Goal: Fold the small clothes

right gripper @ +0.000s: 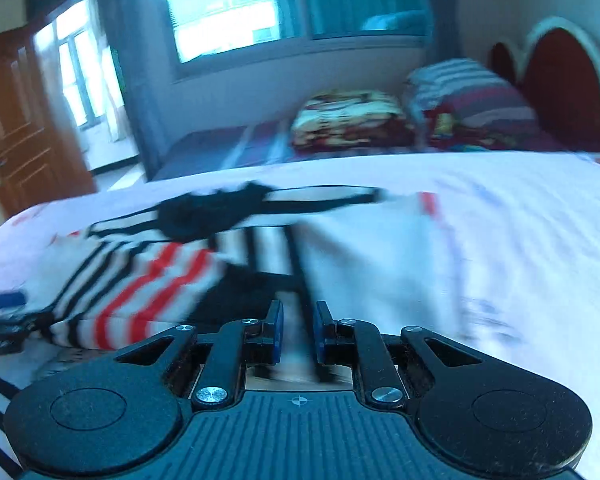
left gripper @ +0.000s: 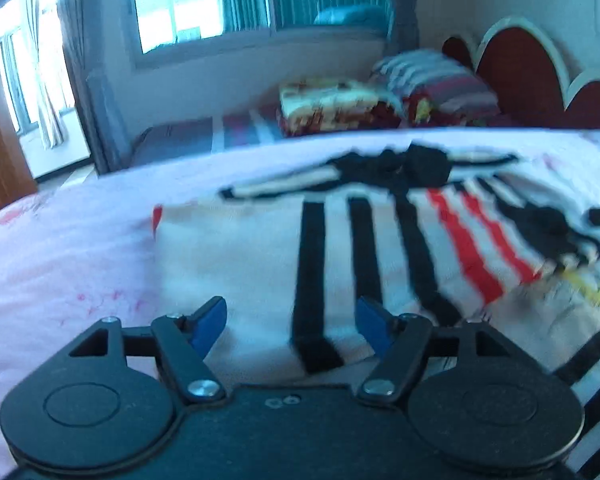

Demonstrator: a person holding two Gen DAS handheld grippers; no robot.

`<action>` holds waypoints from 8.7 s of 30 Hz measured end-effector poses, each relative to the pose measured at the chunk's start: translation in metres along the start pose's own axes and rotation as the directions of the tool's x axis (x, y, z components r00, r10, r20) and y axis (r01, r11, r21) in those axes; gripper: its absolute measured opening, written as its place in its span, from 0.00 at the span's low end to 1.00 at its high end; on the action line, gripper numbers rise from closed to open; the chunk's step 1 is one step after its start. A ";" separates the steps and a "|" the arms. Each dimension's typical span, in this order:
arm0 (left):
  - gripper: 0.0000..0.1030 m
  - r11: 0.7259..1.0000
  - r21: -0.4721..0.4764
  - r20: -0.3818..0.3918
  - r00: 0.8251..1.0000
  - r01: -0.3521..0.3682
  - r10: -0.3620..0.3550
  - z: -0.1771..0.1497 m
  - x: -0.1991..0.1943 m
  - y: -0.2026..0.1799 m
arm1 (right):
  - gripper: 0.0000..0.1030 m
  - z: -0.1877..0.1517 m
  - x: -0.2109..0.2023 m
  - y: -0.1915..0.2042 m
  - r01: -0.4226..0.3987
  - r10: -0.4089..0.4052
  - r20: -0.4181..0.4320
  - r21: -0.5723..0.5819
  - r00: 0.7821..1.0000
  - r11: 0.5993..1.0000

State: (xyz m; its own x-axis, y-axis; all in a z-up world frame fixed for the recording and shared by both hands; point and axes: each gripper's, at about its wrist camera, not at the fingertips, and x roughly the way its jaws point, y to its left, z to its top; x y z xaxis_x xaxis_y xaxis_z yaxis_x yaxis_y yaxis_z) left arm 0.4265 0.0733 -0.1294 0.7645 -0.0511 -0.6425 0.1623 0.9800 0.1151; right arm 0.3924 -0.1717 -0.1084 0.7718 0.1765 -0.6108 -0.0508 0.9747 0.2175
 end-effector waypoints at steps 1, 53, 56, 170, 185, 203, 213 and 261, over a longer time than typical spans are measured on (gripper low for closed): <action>0.69 1.000 0.000 -0.003 1.000 -0.005 0.005 -0.004 0.001 0.001 | 0.14 -0.002 -0.005 -0.010 0.027 -0.027 -0.001 0.007 1.000 1.000; 0.52 0.974 -0.223 -0.107 0.994 -0.033 0.009 -0.122 -0.144 0.045 | 0.77 -0.071 -0.146 -0.059 -0.064 0.076 -0.127 0.098 0.989 0.993; 0.53 0.953 -0.292 -0.105 0.987 0.085 -0.121 -0.149 -0.179 0.052 | 0.64 -0.101 -0.177 -0.068 -0.085 0.118 -0.163 0.196 0.980 0.977; 0.49 0.869 -0.353 0.157 0.938 0.346 -0.310 0.053 0.042 0.086 | 0.65 0.088 0.062 -0.113 -0.327 0.319 0.077 0.288 0.945 0.900; 0.47 0.882 -0.250 0.188 0.914 0.399 -0.360 0.062 0.035 0.084 | 0.60 0.074 0.069 -0.078 -0.251 0.251 0.008 0.078 0.968 0.965; 0.09 0.959 0.096 0.041 0.962 0.265 -0.270 0.075 0.064 0.028 | 0.08 0.065 0.113 -0.025 -0.123 0.121 -0.022 -0.211 0.992 0.970; 0.10 0.990 -0.085 0.026 0.993 0.115 -0.113 0.073 0.087 0.042 | 0.08 0.066 0.135 -0.027 0.051 -0.048 0.020 -0.170 0.999 0.984; 0.73 0.994 0.019 0.061 0.992 0.107 -0.108 -0.021 -0.048 -0.056 | 0.41 -0.030 0.011 0.046 -0.058 0.031 -0.088 -0.336 0.996 0.940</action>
State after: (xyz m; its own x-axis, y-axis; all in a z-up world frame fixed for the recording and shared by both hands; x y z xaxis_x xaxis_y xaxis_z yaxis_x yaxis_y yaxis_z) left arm 0.3680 0.0253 -0.1208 0.7791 -0.1684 -0.6039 0.2551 0.9651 0.0600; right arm 0.3795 -0.1205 -0.1279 0.7113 0.2176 -0.6683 -0.3058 0.9520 -0.0156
